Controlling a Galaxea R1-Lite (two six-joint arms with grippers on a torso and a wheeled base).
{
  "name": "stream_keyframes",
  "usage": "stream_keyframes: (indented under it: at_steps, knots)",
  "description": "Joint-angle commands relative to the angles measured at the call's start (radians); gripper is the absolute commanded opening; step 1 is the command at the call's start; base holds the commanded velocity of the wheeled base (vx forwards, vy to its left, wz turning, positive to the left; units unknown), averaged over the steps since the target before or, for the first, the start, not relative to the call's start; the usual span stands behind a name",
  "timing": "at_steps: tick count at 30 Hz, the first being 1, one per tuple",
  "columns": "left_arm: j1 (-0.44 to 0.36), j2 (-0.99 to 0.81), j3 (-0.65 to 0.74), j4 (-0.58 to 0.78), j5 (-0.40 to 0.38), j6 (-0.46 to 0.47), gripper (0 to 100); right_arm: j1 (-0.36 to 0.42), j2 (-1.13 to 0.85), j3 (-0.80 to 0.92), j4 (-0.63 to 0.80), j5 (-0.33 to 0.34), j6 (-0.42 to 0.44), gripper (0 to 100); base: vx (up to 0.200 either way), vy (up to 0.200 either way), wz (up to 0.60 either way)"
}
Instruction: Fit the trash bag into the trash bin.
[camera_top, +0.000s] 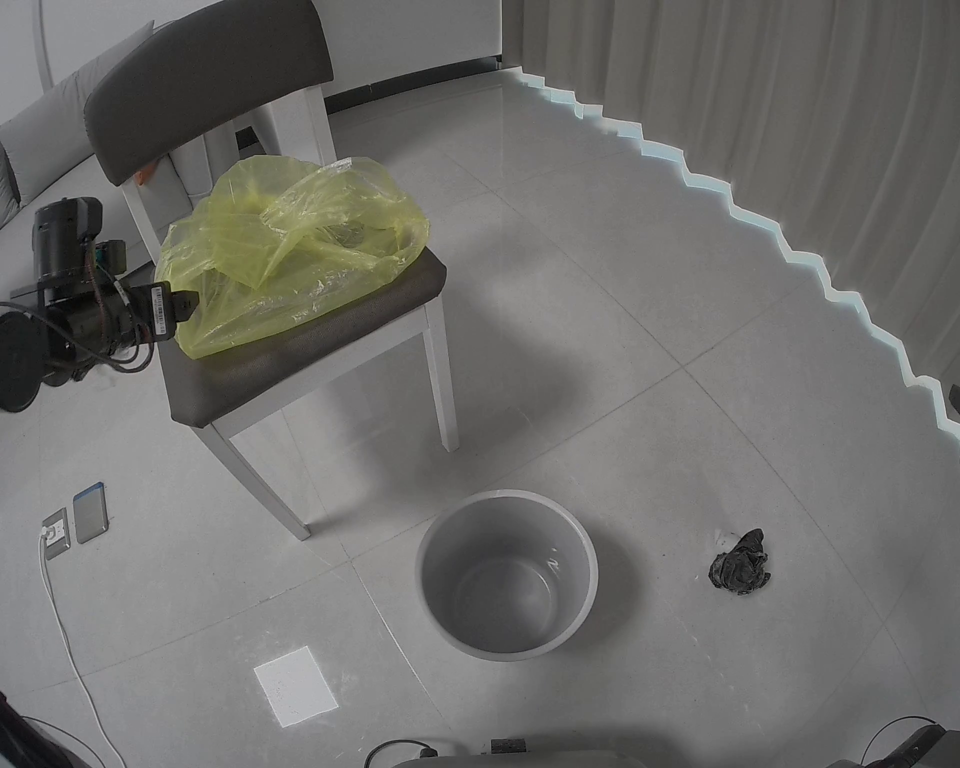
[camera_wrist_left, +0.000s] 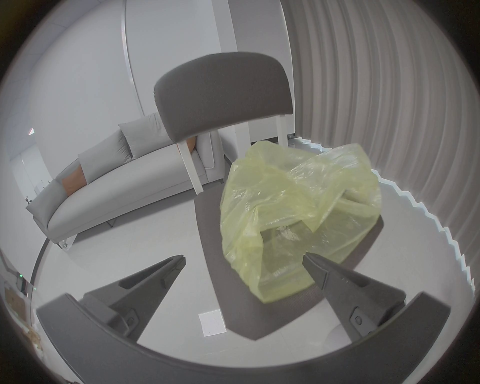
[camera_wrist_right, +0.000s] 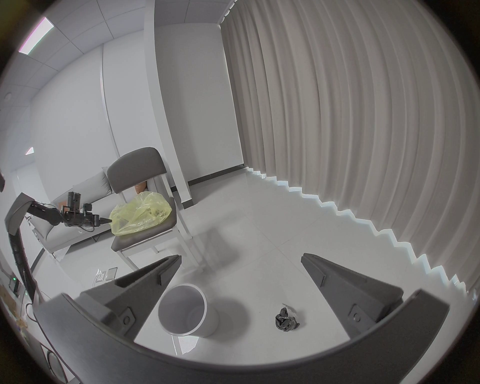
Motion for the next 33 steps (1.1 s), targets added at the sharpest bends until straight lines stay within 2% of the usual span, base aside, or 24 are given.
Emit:
stream_keyframes:
  at_steps: [1, 8, 21, 22, 33]
  knots:
    - [-0.004, 0.154, -0.096, 0.011, 0.017, 0.001, 100, 0.004, 0.033, -0.014, -0.004, 0.003, 0.003, 100, 0.0, 0.0, 0.0]
    - [0.019, 0.263, -0.184, 0.003, 0.026, 0.009, 100, 0.006, 0.037, -0.014, -0.012, 0.01, 0.006, 100, 0.0, 0.0, 0.0]
    - [0.071, 0.263, -0.239, 0.002, 0.018, 0.007, 100, 0.007, 0.039, 0.0, -0.031, 0.011, 0.006, 100, 0.0, 0.0, 0.0]
    - [0.076, 0.26, -0.236, 0.005, 0.017, 0.007, 0, 0.007, 0.039, 0.001, -0.033, 0.011, 0.006, 100, 0.0, 0.0, 0.0]
    - [0.059, 0.234, -0.23, -0.009, 0.006, -0.028, 0, 0.03, 0.033, 0.024, -0.033, 0.01, -0.005, 100, 0.0, 0.0, 0.0]
